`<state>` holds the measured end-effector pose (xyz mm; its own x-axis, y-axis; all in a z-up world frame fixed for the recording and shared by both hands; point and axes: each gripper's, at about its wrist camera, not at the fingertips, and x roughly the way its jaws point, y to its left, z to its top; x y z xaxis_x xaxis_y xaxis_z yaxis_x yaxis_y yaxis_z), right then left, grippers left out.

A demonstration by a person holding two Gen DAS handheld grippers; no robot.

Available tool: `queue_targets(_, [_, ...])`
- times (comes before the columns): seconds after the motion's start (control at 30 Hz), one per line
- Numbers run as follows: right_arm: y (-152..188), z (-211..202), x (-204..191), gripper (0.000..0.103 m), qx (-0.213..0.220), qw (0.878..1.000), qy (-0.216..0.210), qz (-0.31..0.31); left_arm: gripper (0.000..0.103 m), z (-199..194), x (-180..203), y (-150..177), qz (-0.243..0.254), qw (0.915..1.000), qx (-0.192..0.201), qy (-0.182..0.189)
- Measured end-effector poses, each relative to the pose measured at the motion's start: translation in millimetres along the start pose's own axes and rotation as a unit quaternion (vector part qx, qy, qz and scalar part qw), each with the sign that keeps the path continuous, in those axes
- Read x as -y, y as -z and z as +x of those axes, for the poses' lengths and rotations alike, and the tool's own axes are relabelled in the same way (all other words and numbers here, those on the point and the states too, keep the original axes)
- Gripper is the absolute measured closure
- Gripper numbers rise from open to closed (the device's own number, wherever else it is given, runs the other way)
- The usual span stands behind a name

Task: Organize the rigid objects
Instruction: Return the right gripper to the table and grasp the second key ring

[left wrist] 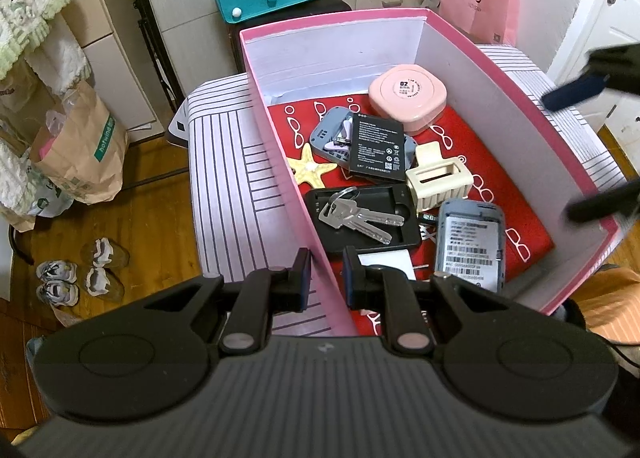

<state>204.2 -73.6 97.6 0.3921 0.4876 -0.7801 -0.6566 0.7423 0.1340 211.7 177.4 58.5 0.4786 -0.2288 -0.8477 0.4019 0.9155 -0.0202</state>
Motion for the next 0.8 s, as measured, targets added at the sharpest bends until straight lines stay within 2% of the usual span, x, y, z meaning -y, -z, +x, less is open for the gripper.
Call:
queue_targets(0.07, [8.4, -18.7, 12.7, 0.003, 0.047, 0.999, 0.005, 0.026, 0.088, -0.1, -1.4, 0.6, -0.006, 1.0, 0.001, 0.003])
queue_targets(0.13, [23.9, -37.3, 30.7, 0.003, 0.112, 0.99, 0.012, 0.081, 0.088, -0.4, -1.6, 1.1, -0.01, 0.9999, 0.002, 0.003])
queue_targets(0.23, [43.0, -42.6, 48.0, 0.003, 0.132, 0.985, 0.024, 0.104, 0.088, -0.2, -1.3, 1.1, -0.017, 0.9998, 0.003, 0.0])
queue_targets(0.27, [49.2, -41.4, 52.6, 0.003, 0.135, 0.985, 0.033, 0.104, 0.089, -0.3, -2.0, 1.1, -0.031, 0.9995, 0.003, -0.002])
queue_targets(0.43, [83.0, -26.2, 77.1, 0.008, 0.151, 0.979, 0.084, 0.107, 0.089, -1.9, 1.6, -0.7, -0.026, 0.9996, -0.004, -0.012])
queue_targets(0.6, [102.7, -0.1, 99.9, 0.017, 0.128, 0.98, 0.102, 0.111, 0.09, -4.7, 1.4, -1.5, -0.031, 0.9994, -0.002, -0.012])
queue_targets(0.73, [107.0, 20.4, 108.1, 0.034, 0.114, 0.983, 0.113, 0.088, 0.09, -4.9, 0.9, -0.9, -0.037, 0.9992, 0.0, -0.012])
queue_targets(0.8, [105.3, 29.6, 111.6, 0.039, 0.108, 0.984, 0.121, 0.077, 0.09, -4.8, 0.6, -0.8, -0.036, 0.9993, 0.0, -0.012])
